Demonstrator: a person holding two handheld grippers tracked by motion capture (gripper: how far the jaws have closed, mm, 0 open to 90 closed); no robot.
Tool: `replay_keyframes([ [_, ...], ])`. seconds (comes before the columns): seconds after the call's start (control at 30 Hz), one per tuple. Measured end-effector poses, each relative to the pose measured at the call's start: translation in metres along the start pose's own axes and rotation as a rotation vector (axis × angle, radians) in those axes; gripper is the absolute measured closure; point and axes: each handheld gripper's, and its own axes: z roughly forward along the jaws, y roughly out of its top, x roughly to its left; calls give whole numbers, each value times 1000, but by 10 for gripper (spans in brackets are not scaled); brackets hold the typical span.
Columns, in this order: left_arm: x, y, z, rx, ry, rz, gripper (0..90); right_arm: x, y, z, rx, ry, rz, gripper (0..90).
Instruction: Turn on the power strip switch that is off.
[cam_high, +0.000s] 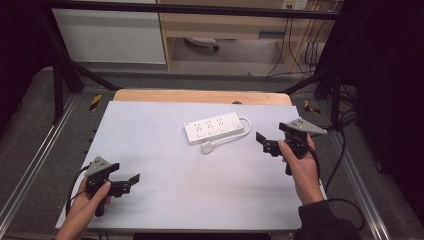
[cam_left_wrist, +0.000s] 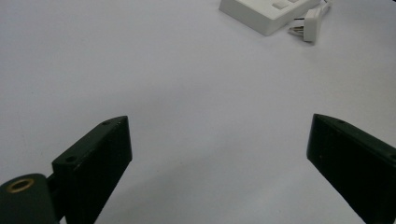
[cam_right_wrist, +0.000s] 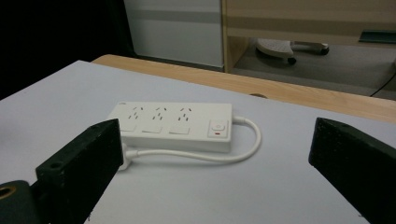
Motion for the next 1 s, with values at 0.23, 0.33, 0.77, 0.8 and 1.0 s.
replay_keyframes([
  [0.23, 0, 0, 0, 0, 3, -5, 68, -6, -20, -24, -14, -24, -2, 31],
  [0.33, 1, 0, -1, -2, 4, -10, 68, -8, -30, -32, -15, -28, 3, 31],
  [0.77, 0, 0, -1, -6, 0, -3, 68, -15, -85, -44, 35, -52, 11, 39],
  [0.8, 0, 0, -1, -5, -1, -2, 68, -15, -90, -43, 35, -58, 21, 44],
  [1.0, -1, 0, -1, -7, -3, 3, 68, -16, -109, -38, 119, -56, 5, 35],
])
